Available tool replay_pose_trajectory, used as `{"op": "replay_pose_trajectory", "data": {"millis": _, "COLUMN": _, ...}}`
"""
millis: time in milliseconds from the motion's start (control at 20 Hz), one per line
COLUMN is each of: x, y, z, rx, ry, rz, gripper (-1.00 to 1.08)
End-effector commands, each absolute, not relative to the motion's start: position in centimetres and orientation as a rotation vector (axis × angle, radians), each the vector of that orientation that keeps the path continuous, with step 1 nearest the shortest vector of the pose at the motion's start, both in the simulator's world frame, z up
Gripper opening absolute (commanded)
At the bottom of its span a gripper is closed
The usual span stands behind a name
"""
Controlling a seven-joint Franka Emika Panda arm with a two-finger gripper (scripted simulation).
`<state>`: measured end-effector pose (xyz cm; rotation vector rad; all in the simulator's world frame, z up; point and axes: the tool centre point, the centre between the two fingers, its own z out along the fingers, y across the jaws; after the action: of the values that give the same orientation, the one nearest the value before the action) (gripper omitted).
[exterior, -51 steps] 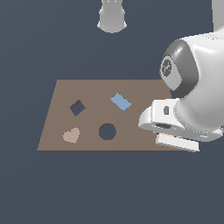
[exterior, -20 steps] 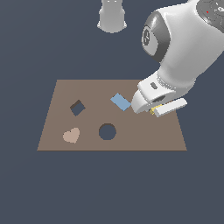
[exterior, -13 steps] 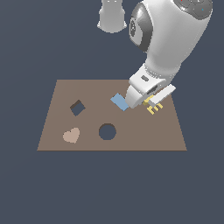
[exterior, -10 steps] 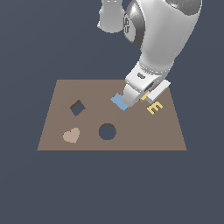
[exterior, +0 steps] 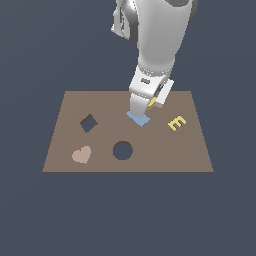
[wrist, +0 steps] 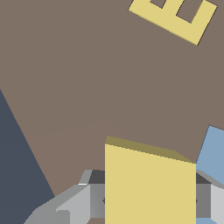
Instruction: Insert a designated object into the corresponding slot on a board.
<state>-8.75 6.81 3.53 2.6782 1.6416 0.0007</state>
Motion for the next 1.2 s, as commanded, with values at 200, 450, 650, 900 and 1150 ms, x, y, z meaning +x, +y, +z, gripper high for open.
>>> {"op": "replay_pose_trajectory", "data": {"millis": 200, "x": -9.6, "y": 3.4, "z": 3.6, "rx": 2.498, "ry": 1.904, "rz": 0.002, "gripper": -1.00}}
{"op": "replay_pose_trajectory", "data": {"millis": 450, "x": -9.7, "y": 0.7, "z": 3.7, "rx": 2.349, "ry": 2.084, "rz": 0.002, "gripper": -1.00}}
{"op": "replay_pose_trajectory", "data": {"millis": 650, "x": -9.5, "y": -1.4, "z": 3.7, "rx": 2.223, "ry": 2.217, "rz": 0.002, "gripper": -1.00}}
{"op": "replay_pose_trajectory", "data": {"millis": 900, "x": -8.9, "y": -4.0, "z": 3.8, "rx": 2.056, "ry": 2.373, "rz": 0.002, "gripper": -1.00}}
{"op": "replay_pose_trajectory", "data": {"millis": 1150, "x": -7.9, "y": -6.5, "z": 3.8, "rx": 1.876, "ry": 2.516, "rz": 0.002, "gripper": -1.00}}
